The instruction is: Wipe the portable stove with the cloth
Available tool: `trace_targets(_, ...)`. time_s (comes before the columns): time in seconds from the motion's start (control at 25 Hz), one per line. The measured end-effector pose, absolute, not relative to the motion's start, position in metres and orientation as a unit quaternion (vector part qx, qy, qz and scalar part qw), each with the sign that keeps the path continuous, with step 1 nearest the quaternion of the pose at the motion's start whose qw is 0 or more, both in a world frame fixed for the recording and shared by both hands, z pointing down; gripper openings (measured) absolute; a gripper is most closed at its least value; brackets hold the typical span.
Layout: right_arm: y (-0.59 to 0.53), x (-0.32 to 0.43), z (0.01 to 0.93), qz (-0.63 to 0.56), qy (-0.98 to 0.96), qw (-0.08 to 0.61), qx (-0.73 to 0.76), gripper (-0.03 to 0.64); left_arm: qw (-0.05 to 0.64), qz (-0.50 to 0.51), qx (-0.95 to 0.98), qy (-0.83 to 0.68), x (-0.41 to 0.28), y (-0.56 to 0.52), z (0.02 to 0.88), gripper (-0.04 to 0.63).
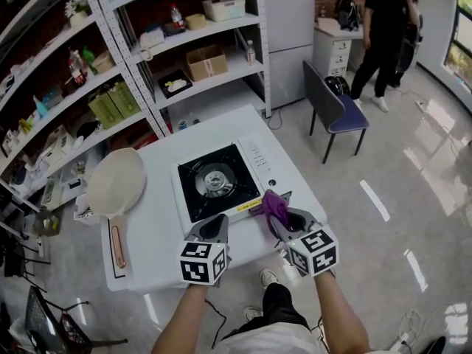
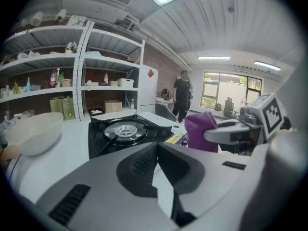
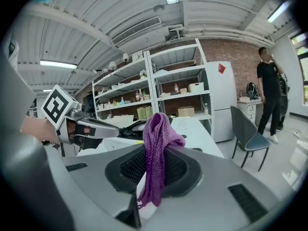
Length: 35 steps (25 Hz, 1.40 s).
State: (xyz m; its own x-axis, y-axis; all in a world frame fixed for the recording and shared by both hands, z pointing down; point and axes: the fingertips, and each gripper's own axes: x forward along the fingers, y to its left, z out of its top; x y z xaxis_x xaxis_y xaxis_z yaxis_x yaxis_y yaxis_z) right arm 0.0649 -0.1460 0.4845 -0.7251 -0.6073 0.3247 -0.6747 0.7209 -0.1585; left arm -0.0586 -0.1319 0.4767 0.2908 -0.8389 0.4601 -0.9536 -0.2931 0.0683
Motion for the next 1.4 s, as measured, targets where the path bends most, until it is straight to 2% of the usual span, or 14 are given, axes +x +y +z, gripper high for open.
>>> trace_targets(0.32, -0.18, 0.124, 0.459, 0.119, -0.899, 0.129, 0.401, 0.063, 0.152, 0.158, 0.799, -0.56, -0.038, -0.162, 0.451, 0.005)
trace_targets(0.6, -0.211, 0.148, 0.472, 0.137, -0.885, 0.151, 0.418, 0.063, 0.14, 0.158, 0.796, -0.567, -0.039, -0.187, 0.433, 0.005)
trace_targets(1.4, -0.284, 0.115, 0.505, 0.174, -0.901, 0.178, 0.355, 0.063, 0.137, 0.155, 0.76, -0.616, -0.084, -0.237, 0.425, 0.005)
